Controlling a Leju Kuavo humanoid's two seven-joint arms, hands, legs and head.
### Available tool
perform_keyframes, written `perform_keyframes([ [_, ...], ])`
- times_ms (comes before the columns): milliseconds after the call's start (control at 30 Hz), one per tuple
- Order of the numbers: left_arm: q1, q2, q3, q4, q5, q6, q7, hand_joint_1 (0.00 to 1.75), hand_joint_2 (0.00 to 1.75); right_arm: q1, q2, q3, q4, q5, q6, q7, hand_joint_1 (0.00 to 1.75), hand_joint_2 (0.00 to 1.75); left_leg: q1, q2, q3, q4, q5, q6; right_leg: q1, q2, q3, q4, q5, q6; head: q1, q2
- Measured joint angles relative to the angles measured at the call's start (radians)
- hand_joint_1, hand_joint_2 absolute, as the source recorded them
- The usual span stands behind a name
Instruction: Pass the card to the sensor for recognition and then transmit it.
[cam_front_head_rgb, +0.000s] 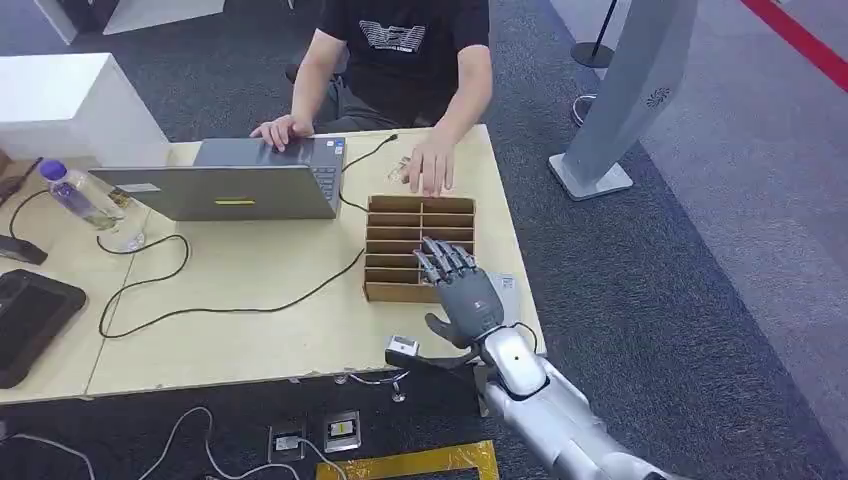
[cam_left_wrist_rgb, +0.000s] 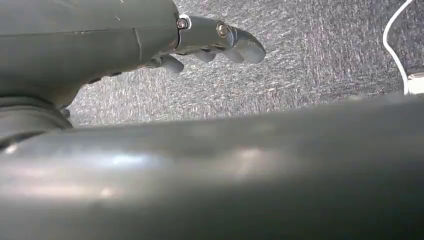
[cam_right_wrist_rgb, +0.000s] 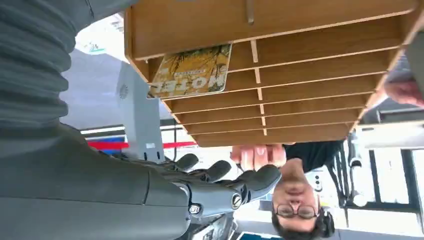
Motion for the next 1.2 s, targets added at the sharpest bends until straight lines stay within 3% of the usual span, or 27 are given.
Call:
perform_keyframes([
  [233, 0.0, -0.007, 0.0, -0.001, -0.002, 0.0, 0.005, 0.0, 0.0, -0.054, 0.025, 0.001, 0.004, 0.032, 0.095, 0.065, 0.0, 1.75, 0.0, 0.0, 0.0, 0.0, 0.0, 0.0, 0.0, 0.0, 0.0, 0.0, 0.0, 0.0, 0.0, 0.0],
  [1000, 0.0, -0.001, 0.0, -0.001, -0.042, -0.022, 0.0, 0.0, 0.0, -0.075, 0.028, 0.001, 0.034, 0.023, 0.127, 0.097, 0.0, 1.75, 0.0, 0.0, 0.0, 0.0, 0.0, 0.0, 0.0, 0.0, 0.0, 0.0, 0.0, 0.0, 0.0, 0.0],
  [1200, 0.0, 0.023, -0.004, 0.0, -0.045, -0.042, -0.005, 0.0, 0.0, -0.076, 0.02, 0.0, 0.037, 0.024, 0.134, 0.1, 0.0, 1.75, 0.0, 0.0, 0.0, 0.0, 0.0, 0.0, 0.0, 0.001, -0.001, 0.0, 0.0, 0.0, 0.0, 0.0],
])
